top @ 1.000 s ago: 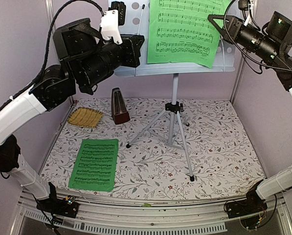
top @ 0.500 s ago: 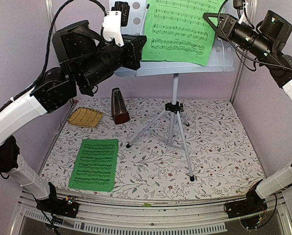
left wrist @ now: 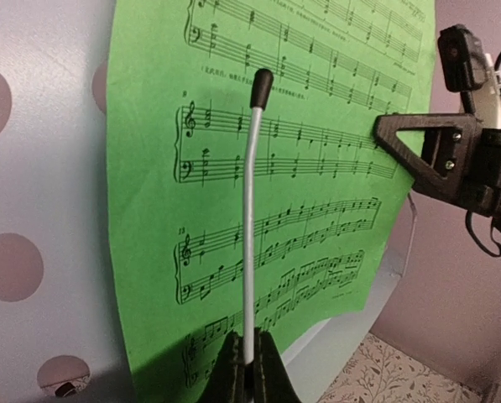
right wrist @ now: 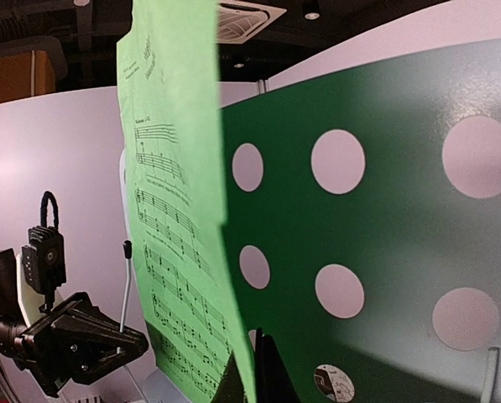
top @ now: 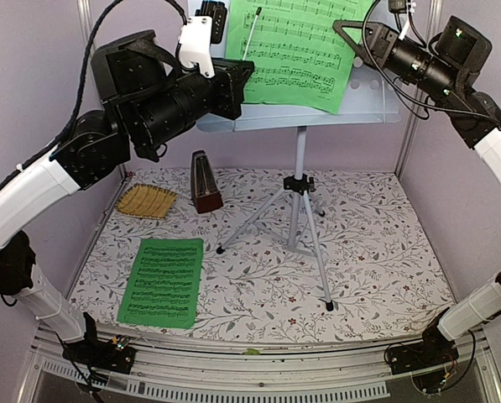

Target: Set up the instrument practice props

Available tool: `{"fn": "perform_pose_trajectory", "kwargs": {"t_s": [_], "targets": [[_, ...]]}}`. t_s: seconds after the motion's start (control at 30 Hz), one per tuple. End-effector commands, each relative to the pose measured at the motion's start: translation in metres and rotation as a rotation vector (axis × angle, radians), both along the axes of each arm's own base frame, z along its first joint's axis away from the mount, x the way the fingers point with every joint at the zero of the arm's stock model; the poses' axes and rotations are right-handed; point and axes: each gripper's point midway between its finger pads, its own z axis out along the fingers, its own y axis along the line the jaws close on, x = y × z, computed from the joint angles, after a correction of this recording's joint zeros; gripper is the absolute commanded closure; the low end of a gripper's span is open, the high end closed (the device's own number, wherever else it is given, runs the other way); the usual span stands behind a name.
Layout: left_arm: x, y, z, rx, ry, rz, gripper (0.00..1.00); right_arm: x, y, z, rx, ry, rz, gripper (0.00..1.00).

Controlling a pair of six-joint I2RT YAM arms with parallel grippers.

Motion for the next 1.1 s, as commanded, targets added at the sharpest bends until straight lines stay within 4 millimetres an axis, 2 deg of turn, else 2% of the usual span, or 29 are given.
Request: {"fn": "perform_pose_trajectory", "kwargs": {"t_s": [0.0,0.33,0.83,1.07], "targets": [[-0.009,-0.01,0.001,0.003,0.005,-0.045,1.0,-0.017,0.012,0.015,0.002,-0.082,0.068,1.0],[-0.008,-0.012,0.002,0.0,0.006,-0.051,1.0,-0.028,0.042,0.008,-0.083,-0.171,0.156,1.0],[-0.008,-0.014,0.0,0.003,0.008,-0.058,1.0,-0.023,0.063,-0.01,-0.175,-0.17,0.232,1.0],[-0.008,-0.015,0.0,0.002,0.011,-0.061,1.0,-0.022,0.063,-0.01,-0.178,-0.164,0.226,1.0]]}}
